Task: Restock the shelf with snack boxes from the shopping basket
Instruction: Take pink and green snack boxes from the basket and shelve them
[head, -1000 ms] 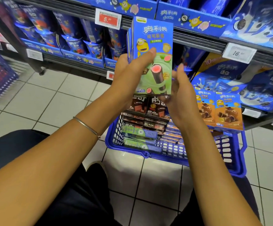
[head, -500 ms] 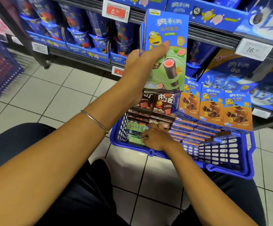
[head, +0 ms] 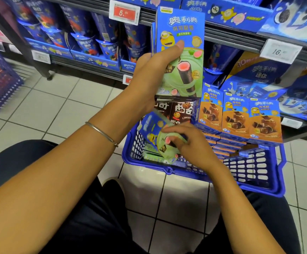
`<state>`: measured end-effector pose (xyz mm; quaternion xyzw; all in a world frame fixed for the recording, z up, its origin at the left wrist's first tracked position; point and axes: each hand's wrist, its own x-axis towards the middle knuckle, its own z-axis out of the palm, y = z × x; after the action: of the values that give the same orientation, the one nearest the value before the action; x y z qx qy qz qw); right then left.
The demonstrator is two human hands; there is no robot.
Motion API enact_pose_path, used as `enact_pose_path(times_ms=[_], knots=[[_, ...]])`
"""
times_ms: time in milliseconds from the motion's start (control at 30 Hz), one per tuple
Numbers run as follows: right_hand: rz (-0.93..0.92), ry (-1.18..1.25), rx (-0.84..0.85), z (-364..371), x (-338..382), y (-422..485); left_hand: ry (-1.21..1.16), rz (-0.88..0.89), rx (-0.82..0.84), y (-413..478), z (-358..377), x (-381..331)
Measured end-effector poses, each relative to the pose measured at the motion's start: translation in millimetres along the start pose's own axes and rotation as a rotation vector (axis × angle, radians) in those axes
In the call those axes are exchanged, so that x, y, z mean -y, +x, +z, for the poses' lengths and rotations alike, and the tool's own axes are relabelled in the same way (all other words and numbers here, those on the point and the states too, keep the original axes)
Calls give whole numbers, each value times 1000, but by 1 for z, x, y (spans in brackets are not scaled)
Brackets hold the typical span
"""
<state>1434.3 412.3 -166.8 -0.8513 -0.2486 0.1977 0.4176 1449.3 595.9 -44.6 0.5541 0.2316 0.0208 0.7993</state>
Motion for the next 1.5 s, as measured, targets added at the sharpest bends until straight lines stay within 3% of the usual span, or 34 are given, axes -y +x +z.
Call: enact_pose_path(times_ms=[267, 433, 600, 700, 833, 1133, 1267, 1333, 1500], knots=[[-37, 399, -641, -70, 57, 5, -45, 21, 67, 5, -2, 3], [-140, 581, -876, -101, 74, 8, 16, -12, 32, 2, -1, 3], [-36, 815, -713, -87, 89, 20, 21, -79, -6, -2, 3, 3], [40, 811, -611, -69, 101, 25, 88, -132, 3, -3, 8, 3], [63, 862, -495, -51, 109, 26, 109, -77, 40, 0, 10, 8], [9, 789, -427, -55, 96, 22, 70, -11, 234, -6, 3, 1], [223, 808, -524, -46, 59, 22, 4, 38, 177, -6, 3, -1], [336, 566, -379, -30, 31, 20, 14, 38, 176, -3, 4, 0], [361, -115, 377, 26, -32, 14, 108, 2, 189, -14, 6, 3]])
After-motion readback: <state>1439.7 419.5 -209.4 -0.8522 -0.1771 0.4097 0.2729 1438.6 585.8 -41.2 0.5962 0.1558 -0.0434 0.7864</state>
